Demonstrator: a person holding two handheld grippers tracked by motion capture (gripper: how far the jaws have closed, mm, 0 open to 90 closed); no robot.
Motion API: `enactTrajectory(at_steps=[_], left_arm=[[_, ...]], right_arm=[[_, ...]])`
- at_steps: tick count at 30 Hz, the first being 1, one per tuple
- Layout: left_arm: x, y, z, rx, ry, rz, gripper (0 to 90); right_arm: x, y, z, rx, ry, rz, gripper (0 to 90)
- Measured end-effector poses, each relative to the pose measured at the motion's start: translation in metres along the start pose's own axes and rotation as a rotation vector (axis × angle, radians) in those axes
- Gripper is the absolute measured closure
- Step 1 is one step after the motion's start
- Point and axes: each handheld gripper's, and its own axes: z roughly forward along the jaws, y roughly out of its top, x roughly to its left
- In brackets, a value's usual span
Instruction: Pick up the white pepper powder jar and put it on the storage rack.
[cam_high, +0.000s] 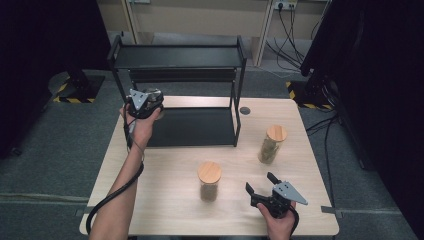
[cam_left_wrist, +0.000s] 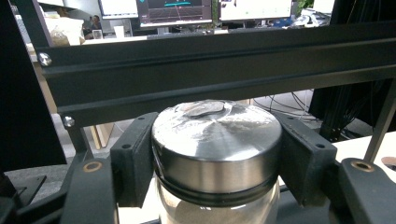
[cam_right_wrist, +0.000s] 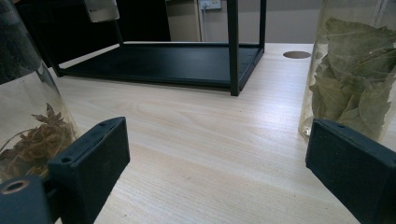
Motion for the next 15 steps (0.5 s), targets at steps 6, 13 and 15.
enactTrajectory(at_steps=[6, 13, 15], left_arm=[[-0.001, -0.007, 0.006, 0.013, 0.004, 0.004, 35.1], [-0.001, -0.019, 0.012, 0.035, 0.007, 0.003, 35.1], [-0.001, -0.023, 0.013, 0.041, 0.006, 0.002, 35.1]], right_arm=[[0.0, 0.0, 0.0, 0.0, 0.0, -0.001, 6.7], [0.001, 0.0, 0.0, 0.001, 0.001, -0.004, 6.7], [0.001, 0.0, 0.0, 0.002, 0.002, -0.005, 6.7]])
